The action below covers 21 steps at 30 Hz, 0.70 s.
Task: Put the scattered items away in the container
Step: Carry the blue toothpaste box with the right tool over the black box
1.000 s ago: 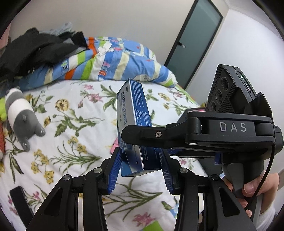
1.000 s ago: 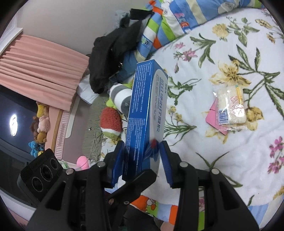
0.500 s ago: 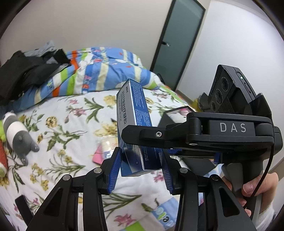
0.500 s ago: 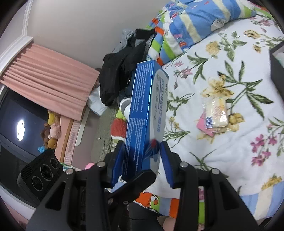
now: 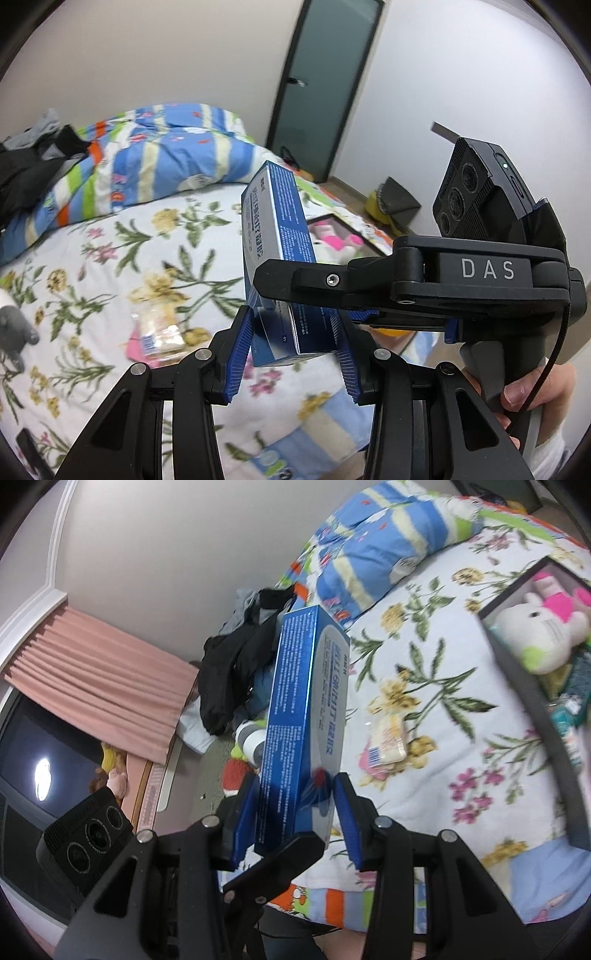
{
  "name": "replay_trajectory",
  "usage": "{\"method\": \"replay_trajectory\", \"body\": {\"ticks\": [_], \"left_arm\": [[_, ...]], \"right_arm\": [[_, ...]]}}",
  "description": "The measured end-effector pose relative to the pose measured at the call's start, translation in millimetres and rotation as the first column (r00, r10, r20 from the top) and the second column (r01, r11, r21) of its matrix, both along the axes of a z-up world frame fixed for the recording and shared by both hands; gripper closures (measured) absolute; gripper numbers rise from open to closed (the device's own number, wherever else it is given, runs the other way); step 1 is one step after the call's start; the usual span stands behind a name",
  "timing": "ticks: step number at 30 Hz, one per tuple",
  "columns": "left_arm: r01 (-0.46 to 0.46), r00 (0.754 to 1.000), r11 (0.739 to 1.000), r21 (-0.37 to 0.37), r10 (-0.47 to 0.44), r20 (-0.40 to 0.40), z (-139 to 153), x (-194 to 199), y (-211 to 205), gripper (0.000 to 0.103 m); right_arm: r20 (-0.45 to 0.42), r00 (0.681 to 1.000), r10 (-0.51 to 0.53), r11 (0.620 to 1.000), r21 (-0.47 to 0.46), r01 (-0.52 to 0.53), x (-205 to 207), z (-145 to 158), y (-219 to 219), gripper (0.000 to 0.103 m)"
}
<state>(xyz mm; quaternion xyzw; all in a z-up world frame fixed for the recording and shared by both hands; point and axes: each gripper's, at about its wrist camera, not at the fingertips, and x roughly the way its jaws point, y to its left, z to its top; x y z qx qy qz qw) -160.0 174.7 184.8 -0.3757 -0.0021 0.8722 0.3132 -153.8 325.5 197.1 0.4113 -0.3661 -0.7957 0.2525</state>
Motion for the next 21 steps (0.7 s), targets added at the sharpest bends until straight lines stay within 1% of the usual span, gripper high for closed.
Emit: {"method": "replay_trajectory", "body": {"ticks": [5,9,13,17,21], "left_arm": [[0.073,0.997,0.997,0.006,-0.073,0.015,-5,5,49,0.059],[0.117,0.992,0.993,0.019,-0.117,0.036,-10,6,83,0.059],[0.154,0.987,0.988,0.028,-0.156,0.049,-14,5,115,0.059],[0.180,0.982,0.983,0.031,-0.181,0.052,-15,6,143,0.059],[0.197,0.979,0.980,0.016,-0.198,0.056,-18,5,162,0.059]], "right_arm": [[-0.002,0.998,-0.068,0.998,0.007,0.068,16,0,48,0.060],[0.000,0.993,-0.121,0.992,0.029,0.121,27,-1,84,0.060],[0.014,0.986,-0.167,0.986,0.026,0.167,32,-7,118,0.060],[0.026,0.980,-0.198,0.980,0.028,0.197,34,-13,142,0.060],[0.036,0.976,-0.217,0.976,0.019,0.216,33,-20,161,0.060]]}}
